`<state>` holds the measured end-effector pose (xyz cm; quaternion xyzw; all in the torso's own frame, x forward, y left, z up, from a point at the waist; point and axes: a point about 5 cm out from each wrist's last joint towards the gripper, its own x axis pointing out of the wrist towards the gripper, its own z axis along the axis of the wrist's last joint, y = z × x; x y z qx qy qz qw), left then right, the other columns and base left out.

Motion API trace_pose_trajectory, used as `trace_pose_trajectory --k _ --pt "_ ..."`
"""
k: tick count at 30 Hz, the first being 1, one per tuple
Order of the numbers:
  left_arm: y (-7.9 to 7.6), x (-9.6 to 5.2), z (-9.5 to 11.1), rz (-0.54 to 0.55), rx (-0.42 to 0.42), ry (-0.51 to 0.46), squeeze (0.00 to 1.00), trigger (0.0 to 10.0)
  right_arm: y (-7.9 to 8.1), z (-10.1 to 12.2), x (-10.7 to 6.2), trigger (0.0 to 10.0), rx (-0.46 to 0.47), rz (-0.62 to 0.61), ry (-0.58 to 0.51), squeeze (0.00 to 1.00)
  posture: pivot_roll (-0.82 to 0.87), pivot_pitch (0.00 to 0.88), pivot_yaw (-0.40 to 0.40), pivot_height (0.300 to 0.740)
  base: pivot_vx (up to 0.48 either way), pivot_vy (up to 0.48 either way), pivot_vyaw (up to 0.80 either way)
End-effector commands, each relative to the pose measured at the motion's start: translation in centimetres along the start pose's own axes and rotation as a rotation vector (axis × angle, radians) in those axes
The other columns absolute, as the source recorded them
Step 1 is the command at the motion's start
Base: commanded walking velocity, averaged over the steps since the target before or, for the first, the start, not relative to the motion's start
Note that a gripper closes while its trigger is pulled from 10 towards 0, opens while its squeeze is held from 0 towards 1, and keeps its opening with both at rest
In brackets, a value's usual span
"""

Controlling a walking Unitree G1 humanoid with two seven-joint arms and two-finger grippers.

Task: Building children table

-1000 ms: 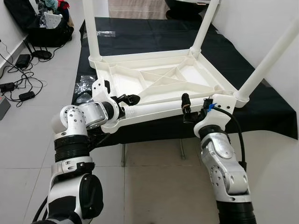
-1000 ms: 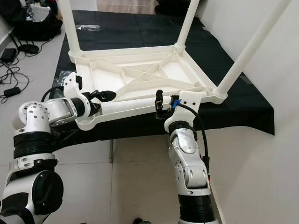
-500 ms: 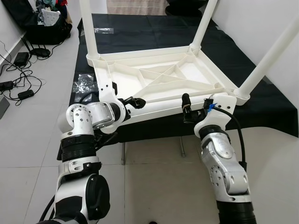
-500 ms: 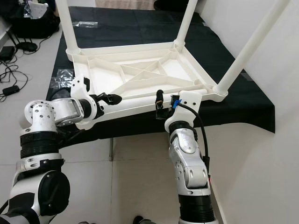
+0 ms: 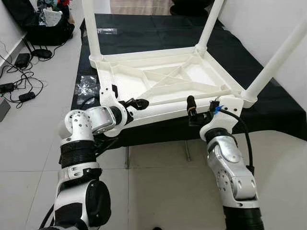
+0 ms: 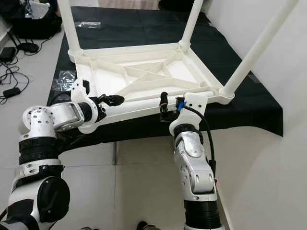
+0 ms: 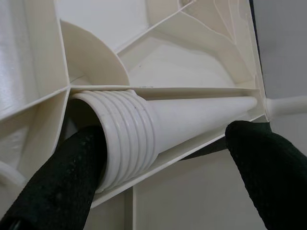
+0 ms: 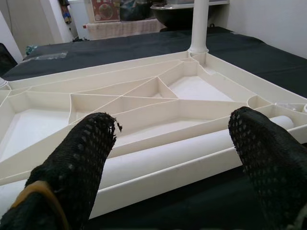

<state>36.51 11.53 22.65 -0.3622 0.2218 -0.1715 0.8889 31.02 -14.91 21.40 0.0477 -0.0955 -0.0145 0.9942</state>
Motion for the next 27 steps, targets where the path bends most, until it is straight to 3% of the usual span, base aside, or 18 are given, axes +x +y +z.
trace_pose_trajectory --k 1,15,23,27 --pt "1.4 0.4 -1.2 0.004 -0.035 0.042 0.00 10.0 -0.4 0.3 -0.2 10.0 -0.013 -0.013 -0.003 0.00 0.05 0.203 -0.100 0.740 0.000 0.000 0.00" --pt "3.7 1.3 -1.9 -0.008 -0.088 0.052 0.00 10.0 -0.6 1.1 -0.3 10.0 -0.018 -0.013 -0.009 0.00 0.01 0.224 -0.108 0.740 0.000 0.000 0.00" --pt "2.3 2.0 -1.4 -0.078 -0.113 0.040 0.00 10.0 -0.5 1.2 -0.2 10.0 -0.016 -0.011 -0.007 0.00 0.02 0.228 -0.110 0.740 0.000 0.000 0.00" --pt "0.8 2.4 -1.0 -0.119 -0.110 0.034 0.00 10.0 -0.5 1.3 -0.2 10.0 -0.013 -0.011 -0.006 0.00 0.02 0.228 -0.109 0.740 0.000 0.000 0.00"
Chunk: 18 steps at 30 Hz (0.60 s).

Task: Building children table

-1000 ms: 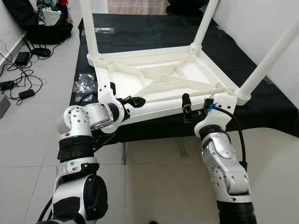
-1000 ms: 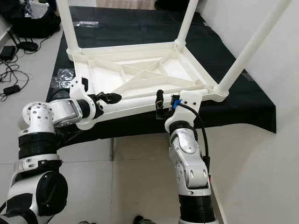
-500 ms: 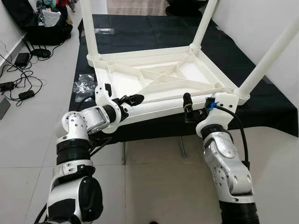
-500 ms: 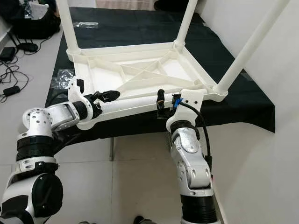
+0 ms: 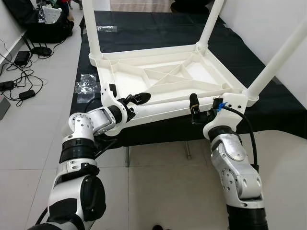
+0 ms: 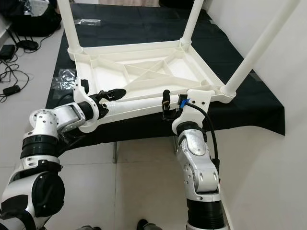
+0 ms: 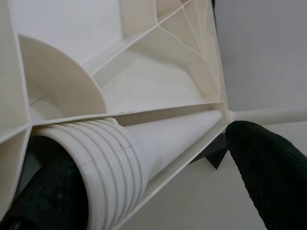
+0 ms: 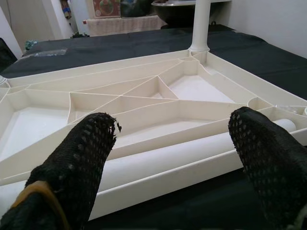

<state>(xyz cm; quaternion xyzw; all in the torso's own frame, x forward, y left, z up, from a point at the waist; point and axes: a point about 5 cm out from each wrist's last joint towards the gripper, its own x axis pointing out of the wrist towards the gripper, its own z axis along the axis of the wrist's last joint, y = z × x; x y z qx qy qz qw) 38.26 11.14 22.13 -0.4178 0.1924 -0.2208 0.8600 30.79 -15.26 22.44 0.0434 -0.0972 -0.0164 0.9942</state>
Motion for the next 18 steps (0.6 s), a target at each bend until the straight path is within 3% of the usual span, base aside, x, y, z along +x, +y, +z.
trace_pose_trajectory --k 1,7,11,12,18 --pt "0.1 0.5 -1.2 0.017 -0.029 0.050 0.00 10.0 -0.2 0.2 -0.2 10.0 -0.004 -0.009 -0.001 0.00 0.02 0.232 -0.106 0.740 0.000 0.000 0.00" --pt "-2.2 0.6 -0.5 -0.041 -0.043 0.040 0.00 10.0 -0.1 0.2 -0.1 10.0 -0.002 -0.010 0.001 0.00 0.03 0.230 -0.107 0.740 0.000 0.000 0.00" --pt "-2.4 0.6 -0.4 -0.049 -0.041 0.039 0.00 10.0 -0.1 0.2 -0.1 10.0 0.000 -0.008 0.002 0.00 0.03 0.229 -0.106 0.740 0.000 0.000 0.00" --pt "-2.6 0.6 -0.4 -0.051 -0.040 0.040 0.00 0.0 0.0 0.2 -0.1 10.0 0.002 -0.006 0.002 0.00 0.03 0.226 -0.107 0.740 0.000 0.000 0.00" --pt "-2.8 0.5 -0.3 -0.063 -0.032 0.043 0.00 0.0 0.2 0.2 -0.1 10.0 0.005 -0.004 0.003 0.00 0.03 0.227 -0.105 0.740 0.000 0.000 0.00"
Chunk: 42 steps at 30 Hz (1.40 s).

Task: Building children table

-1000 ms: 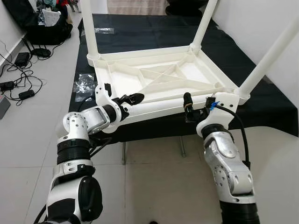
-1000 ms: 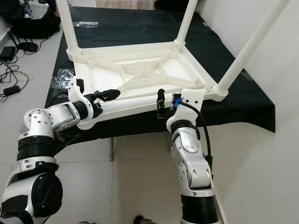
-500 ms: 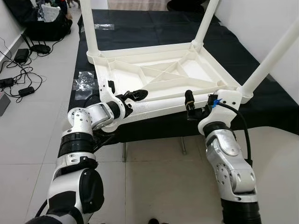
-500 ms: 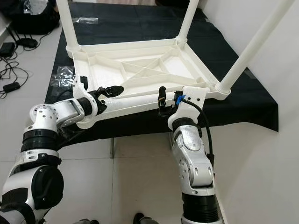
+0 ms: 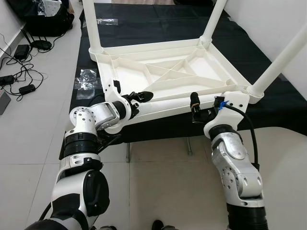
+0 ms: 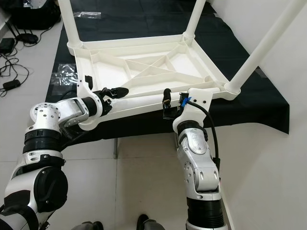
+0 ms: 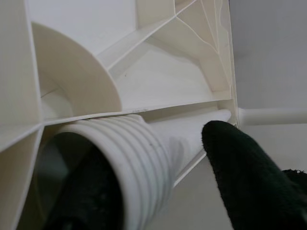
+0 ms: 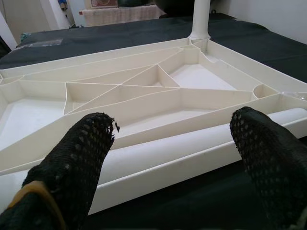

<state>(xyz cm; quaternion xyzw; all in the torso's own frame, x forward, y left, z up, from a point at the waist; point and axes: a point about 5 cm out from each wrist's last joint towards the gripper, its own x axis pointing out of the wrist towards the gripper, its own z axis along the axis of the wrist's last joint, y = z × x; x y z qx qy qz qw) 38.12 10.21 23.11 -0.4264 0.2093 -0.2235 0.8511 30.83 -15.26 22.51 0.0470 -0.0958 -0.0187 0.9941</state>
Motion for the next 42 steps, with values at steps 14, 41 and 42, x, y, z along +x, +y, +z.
trace_pose_trajectory --k 14,41,42 --pt "-2.7 -0.7 -0.2 -0.068 0.008 0.003 0.00 0.0 0.6 -0.1 0.1 10.0 0.007 0.013 0.005 0.00 0.04 0.220 -0.114 0.740 0.000 0.000 0.00" --pt "-7.1 -3.3 -0.2 -0.187 0.239 -0.148 0.00 0.0 1.2 -0.9 1.1 10.0 0.364 0.065 0.106 0.00 0.05 0.186 -0.121 0.740 0.000 0.000 0.00" --pt "-7.2 -3.4 -0.2 -0.189 0.240 -0.152 0.00 0.0 1.1 -0.9 1.3 10.0 0.417 0.055 0.116 0.00 0.05 0.178 -0.125 0.740 0.000 0.000 0.00"
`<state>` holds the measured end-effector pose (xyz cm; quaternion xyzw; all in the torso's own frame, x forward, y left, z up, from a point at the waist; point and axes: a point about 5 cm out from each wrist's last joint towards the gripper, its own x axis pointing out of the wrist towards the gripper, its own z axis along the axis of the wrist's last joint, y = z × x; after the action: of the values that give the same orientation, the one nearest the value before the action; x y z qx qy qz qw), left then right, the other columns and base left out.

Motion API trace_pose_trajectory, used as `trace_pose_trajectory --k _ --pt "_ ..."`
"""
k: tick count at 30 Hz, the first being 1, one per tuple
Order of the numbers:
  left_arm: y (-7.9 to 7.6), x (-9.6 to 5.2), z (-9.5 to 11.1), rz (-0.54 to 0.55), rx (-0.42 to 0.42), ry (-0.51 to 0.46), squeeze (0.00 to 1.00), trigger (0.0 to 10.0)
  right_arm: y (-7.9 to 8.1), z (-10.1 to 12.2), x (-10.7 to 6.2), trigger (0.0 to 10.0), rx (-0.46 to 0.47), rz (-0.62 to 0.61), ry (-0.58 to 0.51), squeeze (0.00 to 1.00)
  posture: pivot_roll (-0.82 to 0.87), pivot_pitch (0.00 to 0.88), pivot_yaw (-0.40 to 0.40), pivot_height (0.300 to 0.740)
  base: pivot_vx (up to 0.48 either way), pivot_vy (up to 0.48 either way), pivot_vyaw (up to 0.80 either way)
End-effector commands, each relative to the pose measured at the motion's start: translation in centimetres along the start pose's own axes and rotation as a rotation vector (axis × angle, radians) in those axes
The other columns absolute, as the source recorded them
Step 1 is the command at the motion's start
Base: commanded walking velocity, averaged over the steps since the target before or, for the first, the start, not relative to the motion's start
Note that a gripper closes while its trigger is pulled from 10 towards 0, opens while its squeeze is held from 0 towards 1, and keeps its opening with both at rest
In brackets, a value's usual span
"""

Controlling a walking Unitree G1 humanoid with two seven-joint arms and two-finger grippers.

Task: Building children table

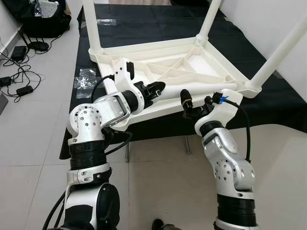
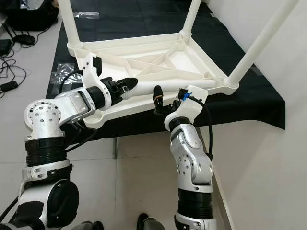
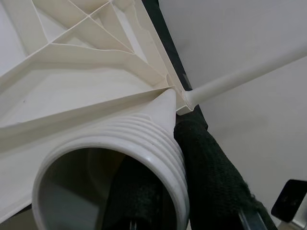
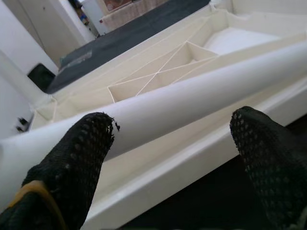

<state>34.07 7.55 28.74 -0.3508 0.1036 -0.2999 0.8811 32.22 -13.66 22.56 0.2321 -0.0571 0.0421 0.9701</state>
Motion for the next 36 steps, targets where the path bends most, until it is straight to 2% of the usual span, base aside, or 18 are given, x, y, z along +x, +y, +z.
trace_pose_trajectory --k 1,8,11,14,15,17,18,19,21,23,25,26,31,32,33,34,35,36 --pt "-0.4 -0.7 0.6 -0.007 0.013 -0.062 0.00 0.0 -0.8 -0.3 0.1 10.0 0.074 -0.035 0.028 0.00 0.05 0.178 -0.125 0.740 0.000 0.000 0.00" --pt "-0.8 -1.1 0.6 -0.004 0.068 -0.073 0.00 0.0 -0.8 0.2 0.7 10.0 0.111 -0.019 0.031 0.00 0.05 0.168 -0.129 0.740 0.000 0.000 0.00" --pt "-1.1 -1.5 0.8 0.003 0.103 -0.092 0.00 0.0 -0.8 0.1 0.9 10.0 0.164 -0.013 0.051 0.00 0.06 0.166 -0.131 0.740 0.000 0.000 0.00" --pt "-1.3 -1.9 0.8 0.006 0.125 -0.101 0.00 0.0 -0.8 -0.2 1.0 10.0 0.227 -0.013 0.078 0.00 0.06 0.164 -0.132 0.740 0.000 0.000 0.00" --pt "-1.4 -2.2 0.8 0.011 0.142 -0.105 0.00 0.0 -0.9 -0.4 1.1 10.0 0.298 -0.022 0.102 0.00 0.06 0.167 -0.137 0.740 0.000 0.000 0.00" --pt "-1.4 -2.2 0.8 0.011 0.142 -0.105 0.00 0.0 -0.9 -0.4 1.1 10.0 0.298 -0.022 0.102 0.00 0.06 0.167 -0.137 0.740 0.000 0.000 0.00" --pt "-1.4 -2.5 0.9 0.019 0.163 -0.108 0.00 0.0 -1.0 -0.6 1.3 10.0 0.367 -0.033 0.122 0.00 0.06 0.166 -0.140 0.740 0.000 0.000 0.00" --pt "-1.4 -2.5 0.9 0.019 0.163 -0.108 0.00 0.0 -1.0 -0.6 1.3 10.0 0.367 -0.033 0.122 0.00 0.06 0.166 -0.140 0.740 0.000 0.000 0.00" --pt "-1.4 -2.9 0.9 0.031 0.184 -0.116 0.00 0.0 -1.1 -0.6 1.5 10.0 0.431 -0.037 0.135 0.00 0.06 0.168 -0.143 0.740 0.000 0.000 0.00" --pt "-1.2 -3.6 0.9 0.062 0.234 -0.127 0.00 0.0 -1.1 -0.1 2.0 10.0 0.546 -0.021 0.139 0.00 0.06 0.169 -0.146 0.740 0.000 0.000 0.00" --pt "-1.2 -3.6 0.9 0.062 0.234 -0.127 0.00 0.0 -1.1 -0.1 2.0 10.0 0.546 -0.021 0.139 0.00 0.06 0.169 -0.146 0.740 0.000 0.000 0.00" --pt "-1.1 -4.0 0.9 0.079 0.269 -0.132 0.00 0.0 -0.9 0.1 2.2 10.0 0.593 -0.002 0.137 0.00 0.06 0.170 -0.149 0.740 0.000 0.000 0.00" --pt "-1.0 -4.5 0.9 0.087 0.312 -0.141 0.00 0.0 -0.7 0.3 2.4 10.0 0.620 0.045 0.140 0.00 0.07 0.170 -0.148 0.740 0.000 0.000 0.00" --pt "-1.0 -5.0 0.9 0.095 0.426 -0.152 0.00 0.0 -0.6 0.3 2.5 10.0 0.624 0.078 0.152 0.00 0.07 0.170 -0.151 0.740 0.000 0.000 0.00" --pt "-1.0 -5.0 0.9 0.095 0.426 -0.152 0.00 0.0 -0.6 0.3 2.5 10.0 0.624 0.078 0.152 0.00 0.07 0.170 -0.151 0.740 0.000 0.000 0.00" --pt "-0.8 -5.6 0.7 0.099 0.533 -0.161 0.00 0.0 -0.5 0.3 2.6 10.0 0.616 0.111 0.166 0.00 0.07 0.170 -0.150 0.740 0.000 0.000 0.00" --pt "-0.7 -6.1 0.5 0.110 0.703 -0.168 0.00 0.0 -0.4 0.3 2.8 10.0 0.620 0.135 0.182 0.00 0.07 0.171 -0.150 0.740 0.000 0.000 0.00" --pt "-0.7 -6.1 0.5 0.110 0.703 -0.168 0.00 0.0 -0.4 0.3 2.8 10.0 0.620 0.135 0.182 0.00 0.07 0.171 -0.150 0.740 0.000 0.000 0.00"
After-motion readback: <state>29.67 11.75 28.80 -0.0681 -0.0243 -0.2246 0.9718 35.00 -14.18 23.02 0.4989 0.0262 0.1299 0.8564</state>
